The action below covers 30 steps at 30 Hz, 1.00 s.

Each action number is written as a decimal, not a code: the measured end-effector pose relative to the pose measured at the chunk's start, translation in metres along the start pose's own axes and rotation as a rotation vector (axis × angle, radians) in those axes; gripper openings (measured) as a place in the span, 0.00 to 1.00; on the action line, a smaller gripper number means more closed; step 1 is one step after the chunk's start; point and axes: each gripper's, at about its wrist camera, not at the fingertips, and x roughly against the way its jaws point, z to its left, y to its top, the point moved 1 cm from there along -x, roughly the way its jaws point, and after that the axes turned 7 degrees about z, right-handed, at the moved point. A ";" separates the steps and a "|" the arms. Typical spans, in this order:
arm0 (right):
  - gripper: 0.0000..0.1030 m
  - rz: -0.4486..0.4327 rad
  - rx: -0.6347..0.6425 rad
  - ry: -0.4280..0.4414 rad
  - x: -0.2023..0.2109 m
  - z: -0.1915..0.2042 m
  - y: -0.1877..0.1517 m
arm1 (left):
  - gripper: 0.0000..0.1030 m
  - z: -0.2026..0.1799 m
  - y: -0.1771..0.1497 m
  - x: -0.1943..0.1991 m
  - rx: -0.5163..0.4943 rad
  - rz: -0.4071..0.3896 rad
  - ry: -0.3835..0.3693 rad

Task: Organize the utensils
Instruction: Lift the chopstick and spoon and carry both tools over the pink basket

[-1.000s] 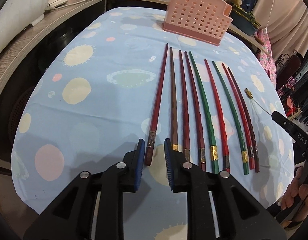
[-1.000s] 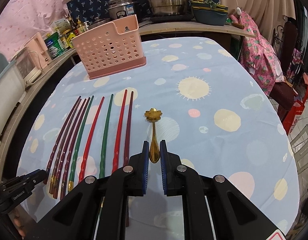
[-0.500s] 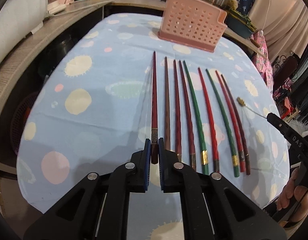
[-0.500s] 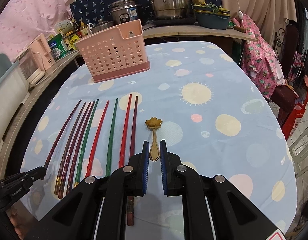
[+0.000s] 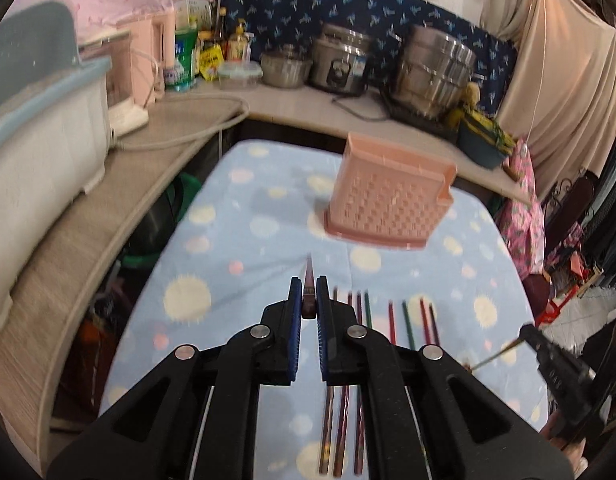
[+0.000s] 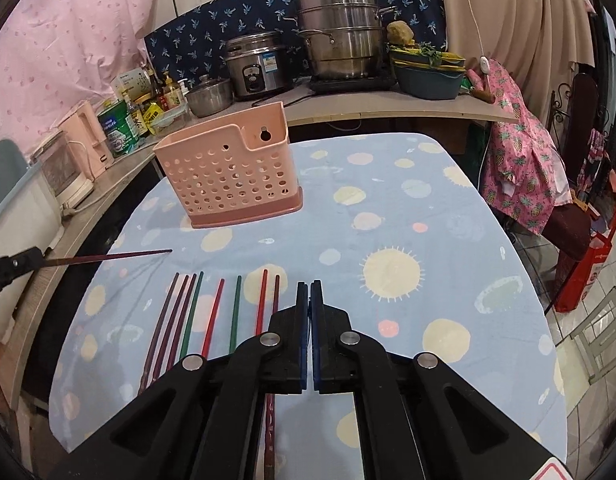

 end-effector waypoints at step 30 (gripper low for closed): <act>0.02 -0.164 -0.027 0.094 -0.070 0.033 0.211 | 0.07 -0.063 0.213 -0.004 0.022 -0.324 -0.052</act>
